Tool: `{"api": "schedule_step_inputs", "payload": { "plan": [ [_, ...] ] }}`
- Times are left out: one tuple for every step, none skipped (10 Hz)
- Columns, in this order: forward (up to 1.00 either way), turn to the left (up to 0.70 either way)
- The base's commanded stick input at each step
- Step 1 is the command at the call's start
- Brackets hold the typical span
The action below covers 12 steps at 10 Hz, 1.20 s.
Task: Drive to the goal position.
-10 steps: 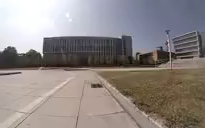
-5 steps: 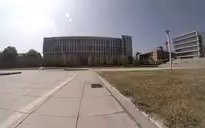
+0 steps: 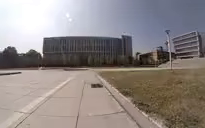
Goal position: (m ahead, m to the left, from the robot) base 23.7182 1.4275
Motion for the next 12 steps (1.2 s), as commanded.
{"api": "schedule_step_inputs", "payload": {
  "plan": [
    [0.04,0.0],
    [0.04,0.0],
    [0.04,0.0],
    [0.04,0.0],
    [0.04,0.0],
    [0.04,0.0],
    [0.04,0.0],
    [0.04,0.0],
    [0.04,0.0],
    [0.04,0.0],
    [0.04,0.0],
    [0.04,0.0]
  ]
}}
